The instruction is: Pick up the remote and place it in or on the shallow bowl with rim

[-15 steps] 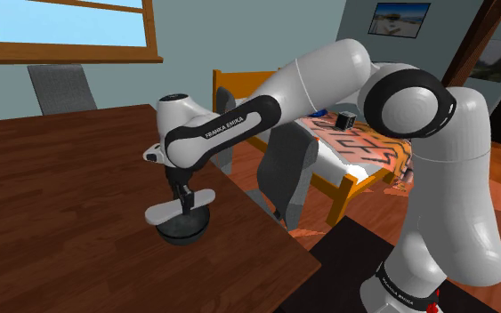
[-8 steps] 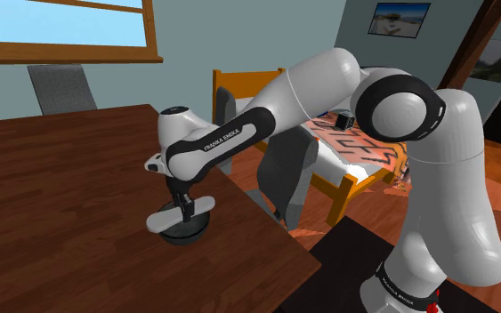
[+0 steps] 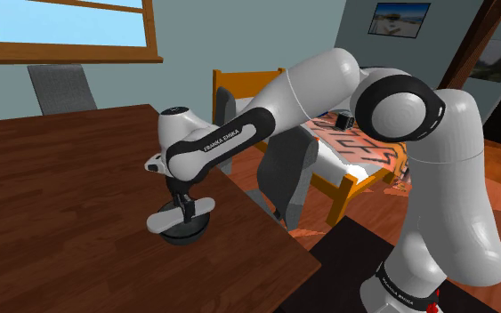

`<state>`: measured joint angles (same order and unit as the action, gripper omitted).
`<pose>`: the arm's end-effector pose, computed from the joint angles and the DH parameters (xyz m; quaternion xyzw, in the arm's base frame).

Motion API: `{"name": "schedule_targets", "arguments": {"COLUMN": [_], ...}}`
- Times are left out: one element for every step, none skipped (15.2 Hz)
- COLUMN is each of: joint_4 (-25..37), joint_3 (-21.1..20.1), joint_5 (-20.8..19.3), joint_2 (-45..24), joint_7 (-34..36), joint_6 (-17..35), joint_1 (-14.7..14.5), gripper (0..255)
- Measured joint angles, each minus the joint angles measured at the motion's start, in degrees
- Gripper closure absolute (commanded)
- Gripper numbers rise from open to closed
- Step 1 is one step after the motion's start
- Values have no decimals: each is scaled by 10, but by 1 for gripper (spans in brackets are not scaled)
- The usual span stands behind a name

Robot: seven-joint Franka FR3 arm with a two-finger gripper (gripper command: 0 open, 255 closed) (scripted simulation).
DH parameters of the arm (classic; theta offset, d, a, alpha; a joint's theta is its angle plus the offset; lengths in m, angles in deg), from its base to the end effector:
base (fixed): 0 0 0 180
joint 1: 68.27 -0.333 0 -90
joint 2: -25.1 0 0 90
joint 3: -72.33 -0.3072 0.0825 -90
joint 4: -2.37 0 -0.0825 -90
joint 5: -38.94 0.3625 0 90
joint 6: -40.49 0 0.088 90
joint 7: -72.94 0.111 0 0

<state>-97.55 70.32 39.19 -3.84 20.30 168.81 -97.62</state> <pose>0.5491 0.3324 0.2871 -0.7454 -0.6665 0.0026 0.0109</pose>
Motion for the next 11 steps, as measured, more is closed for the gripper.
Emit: {"name": "schedule_targets", "arguments": {"joint_4": [0,0,0,0,3,4,10,15,18,20,20], "joint_3": [0,0,0,0,0,0,-1,-1,-1,0,0], "joint_5": [0,0,0,0,0,0,0,1,1,1,1], "joint_2": [0,0,0,0,6,14,23,31,34,35,36], "joint_7": [0,0,0,0,1,1,1,0,0,0,0], "joint_6": [0,0,0,0,-8,-18,-32,-45,-51,-54,-56], "joint_1": [0,0,0,0,-1,0,0,0,1,1,1], "gripper": [0,0,0,0,0,0,0,0,0,0,0]}}
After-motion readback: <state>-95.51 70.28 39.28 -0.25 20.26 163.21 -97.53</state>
